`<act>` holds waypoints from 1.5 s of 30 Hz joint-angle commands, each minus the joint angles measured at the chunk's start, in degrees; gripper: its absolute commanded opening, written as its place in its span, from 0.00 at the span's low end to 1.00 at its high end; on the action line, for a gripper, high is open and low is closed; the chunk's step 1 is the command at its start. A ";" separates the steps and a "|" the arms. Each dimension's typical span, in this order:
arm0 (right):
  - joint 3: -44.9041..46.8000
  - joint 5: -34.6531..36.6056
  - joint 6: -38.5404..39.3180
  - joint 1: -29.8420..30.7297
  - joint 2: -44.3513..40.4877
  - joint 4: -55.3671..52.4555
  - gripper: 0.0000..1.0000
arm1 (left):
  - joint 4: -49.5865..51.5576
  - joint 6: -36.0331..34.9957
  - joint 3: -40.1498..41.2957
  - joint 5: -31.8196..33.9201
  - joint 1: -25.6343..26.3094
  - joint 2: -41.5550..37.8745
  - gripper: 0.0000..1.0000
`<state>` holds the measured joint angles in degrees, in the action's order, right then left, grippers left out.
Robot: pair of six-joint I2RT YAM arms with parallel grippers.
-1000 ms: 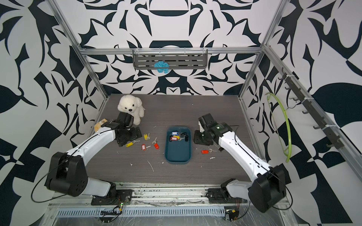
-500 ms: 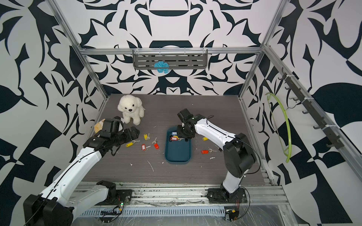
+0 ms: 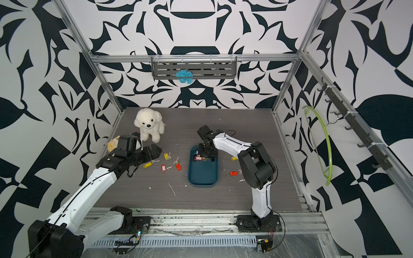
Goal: Take the keys out of the storage box
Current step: Pick up the key from the storage box.
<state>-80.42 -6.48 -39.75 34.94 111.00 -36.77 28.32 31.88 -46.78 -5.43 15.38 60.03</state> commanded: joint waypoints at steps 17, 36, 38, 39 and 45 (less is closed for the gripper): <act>-0.78 1.70 -0.61 -2.32 1.14 0.20 0.32 | -1.38 -0.94 0.58 -2.88 -0.17 2.19 0.99; -0.24 0.25 -0.63 -2.77 2.84 0.91 0.31 | -1.77 -0.94 0.60 -3.71 -0.15 3.43 0.98; 0.13 0.24 -0.75 -2.77 2.35 0.91 0.31 | -1.77 -0.94 0.64 -3.74 -0.17 3.42 0.98; 0.27 0.17 -0.84 -2.69 2.14 0.96 0.31 | -1.77 -0.94 0.64 -3.73 -0.17 3.49 0.98; 1.06 -0.45 -0.92 -2.17 1.33 1.08 0.32 | -1.77 -0.94 0.68 -3.74 -0.08 3.73 0.98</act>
<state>-80.40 -6.42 -40.34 32.16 114.78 -35.18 27.16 31.64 -46.76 -8.43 15.38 63.44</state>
